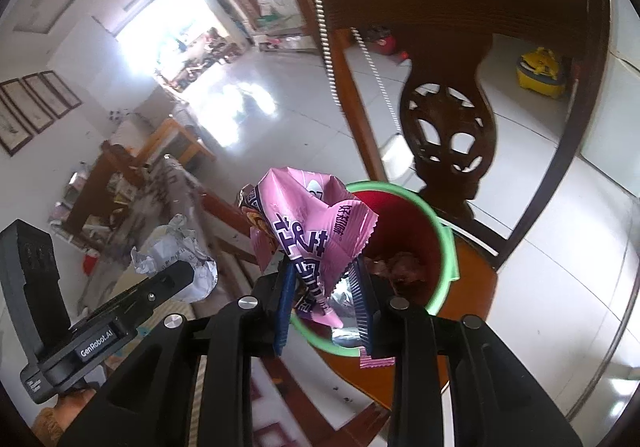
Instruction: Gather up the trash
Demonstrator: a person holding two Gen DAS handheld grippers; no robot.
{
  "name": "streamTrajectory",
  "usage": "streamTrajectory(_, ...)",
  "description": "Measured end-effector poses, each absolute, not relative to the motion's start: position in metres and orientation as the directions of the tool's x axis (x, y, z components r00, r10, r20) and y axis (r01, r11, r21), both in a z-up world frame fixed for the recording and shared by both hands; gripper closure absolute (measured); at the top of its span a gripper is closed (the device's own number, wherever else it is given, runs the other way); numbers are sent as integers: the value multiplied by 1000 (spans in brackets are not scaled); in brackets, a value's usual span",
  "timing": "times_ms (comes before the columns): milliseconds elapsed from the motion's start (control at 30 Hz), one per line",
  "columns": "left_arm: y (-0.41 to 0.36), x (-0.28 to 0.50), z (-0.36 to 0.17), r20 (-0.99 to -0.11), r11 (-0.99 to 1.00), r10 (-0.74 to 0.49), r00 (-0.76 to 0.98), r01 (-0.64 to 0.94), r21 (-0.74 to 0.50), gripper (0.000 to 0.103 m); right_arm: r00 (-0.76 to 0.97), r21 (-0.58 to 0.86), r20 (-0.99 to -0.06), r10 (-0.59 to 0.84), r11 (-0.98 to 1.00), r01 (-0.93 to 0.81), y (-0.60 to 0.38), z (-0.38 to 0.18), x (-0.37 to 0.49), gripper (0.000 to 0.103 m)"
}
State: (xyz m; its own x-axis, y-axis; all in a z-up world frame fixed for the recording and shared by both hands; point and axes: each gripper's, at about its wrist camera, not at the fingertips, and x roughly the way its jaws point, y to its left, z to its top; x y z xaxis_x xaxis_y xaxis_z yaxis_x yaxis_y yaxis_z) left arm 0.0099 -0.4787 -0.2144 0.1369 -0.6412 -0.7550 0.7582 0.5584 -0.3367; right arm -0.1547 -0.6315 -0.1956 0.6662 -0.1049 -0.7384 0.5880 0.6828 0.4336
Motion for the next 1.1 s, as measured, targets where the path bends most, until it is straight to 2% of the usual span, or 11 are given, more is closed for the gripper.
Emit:
streamTrajectory(133, -493, 9, -228, -775, 545, -624, 96, 764, -345, 65, 645, 420, -756, -115, 670, 612, -644, -206, -155, 73)
streamTrajectory(200, -498, 9, -233, -780, 546, -620, 88, 762, -348, 47, 638, 418, -761, -118, 662, 622, -650, -210, -155, 63)
streamTrajectory(233, -499, 9, -235, -777, 546, -623, 91, 762, -349, 33, 640, 425, -760, -116, 656, 624, -652, -211, -155, 59)
streamTrajectory(267, -497, 9, -235, -774, 547, -626, 95, 762, -348, 29, 642, 434, -759, -108, 652, 622, -655, -213, -153, 55)
streamTrajectory(500, -490, 9, -234, -777, 556, -619, 114, 762, -331, 29, 643, 436, -758, -107, 650, 623, -653, -215, -148, 45)
streamTrajectory(833, -447, 1, -208, -743, 569, -646, 174, 759, -316, 29, 653, 445, -750, -105, 651, 616, -634, -206, -150, 40)
streamTrajectory(1100, -387, -7, -179, -698, 586, -677, 236, 746, -316, 29, 679, 452, -731, -71, 695, 560, -579, -187, -141, 35)
